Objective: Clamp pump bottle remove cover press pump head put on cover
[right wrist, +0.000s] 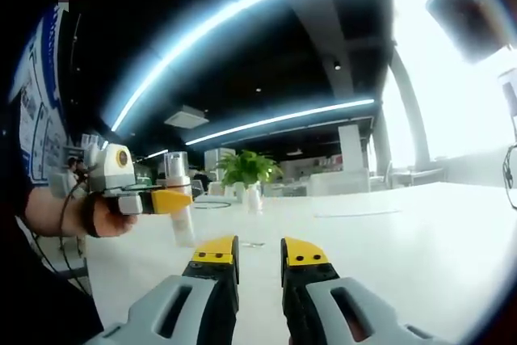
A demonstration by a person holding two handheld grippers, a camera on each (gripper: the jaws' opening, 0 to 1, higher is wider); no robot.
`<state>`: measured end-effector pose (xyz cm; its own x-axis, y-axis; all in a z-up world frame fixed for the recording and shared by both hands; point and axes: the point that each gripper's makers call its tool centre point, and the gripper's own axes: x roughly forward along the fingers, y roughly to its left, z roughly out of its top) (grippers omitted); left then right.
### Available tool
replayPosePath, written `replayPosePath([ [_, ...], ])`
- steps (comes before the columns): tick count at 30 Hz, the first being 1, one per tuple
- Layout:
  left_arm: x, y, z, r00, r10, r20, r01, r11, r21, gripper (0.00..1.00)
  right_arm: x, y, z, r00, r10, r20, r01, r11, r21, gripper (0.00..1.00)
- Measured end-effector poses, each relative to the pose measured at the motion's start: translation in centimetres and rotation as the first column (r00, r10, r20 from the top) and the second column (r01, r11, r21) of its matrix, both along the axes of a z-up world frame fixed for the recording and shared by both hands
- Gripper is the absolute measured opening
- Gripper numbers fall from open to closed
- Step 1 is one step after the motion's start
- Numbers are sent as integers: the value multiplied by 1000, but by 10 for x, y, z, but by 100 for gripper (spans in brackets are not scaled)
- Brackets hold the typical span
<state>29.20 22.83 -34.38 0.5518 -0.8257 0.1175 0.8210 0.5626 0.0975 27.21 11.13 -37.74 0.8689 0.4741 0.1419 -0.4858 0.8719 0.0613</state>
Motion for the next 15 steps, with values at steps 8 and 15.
replayPosePath([
  [8,-2,17,-5,999,36,-33,-36,999,-17,13,-1,1,-1,1000,-3,-3,3,1000,-4,15],
  [15,-18,28,-14,995,-16,-96,11,998,-59,13,0,2,-2,1000,-4,-13,4,1000,-8,15],
])
